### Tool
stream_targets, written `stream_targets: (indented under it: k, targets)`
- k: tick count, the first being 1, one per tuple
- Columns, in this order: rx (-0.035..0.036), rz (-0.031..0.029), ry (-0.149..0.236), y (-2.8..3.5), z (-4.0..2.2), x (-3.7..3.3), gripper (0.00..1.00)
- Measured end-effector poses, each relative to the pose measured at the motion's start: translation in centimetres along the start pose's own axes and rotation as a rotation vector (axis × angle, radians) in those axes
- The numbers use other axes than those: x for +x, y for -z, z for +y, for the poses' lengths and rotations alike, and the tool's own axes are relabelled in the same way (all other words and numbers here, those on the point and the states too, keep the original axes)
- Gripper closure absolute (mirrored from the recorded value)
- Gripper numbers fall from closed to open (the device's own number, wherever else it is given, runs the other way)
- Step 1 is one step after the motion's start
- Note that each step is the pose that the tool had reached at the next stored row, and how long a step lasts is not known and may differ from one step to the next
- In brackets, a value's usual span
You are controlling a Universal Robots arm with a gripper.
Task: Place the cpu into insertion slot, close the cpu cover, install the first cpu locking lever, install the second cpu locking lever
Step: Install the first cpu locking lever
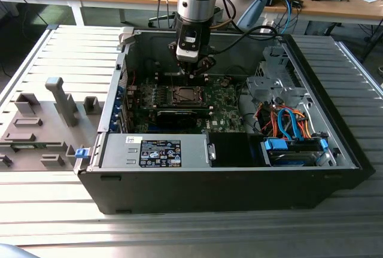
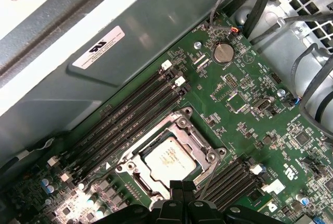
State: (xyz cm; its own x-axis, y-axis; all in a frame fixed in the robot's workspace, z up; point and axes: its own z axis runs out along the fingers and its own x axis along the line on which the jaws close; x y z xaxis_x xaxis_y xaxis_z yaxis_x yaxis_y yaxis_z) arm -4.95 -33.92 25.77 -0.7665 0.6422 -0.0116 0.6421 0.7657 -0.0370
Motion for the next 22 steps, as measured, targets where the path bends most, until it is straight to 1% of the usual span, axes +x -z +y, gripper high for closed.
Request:
stream_targets:
  k: [22]
  targets:
    - [-0.0001, -0.0004, 0.012, 0.0, 0.0, 0.0, 0.89]
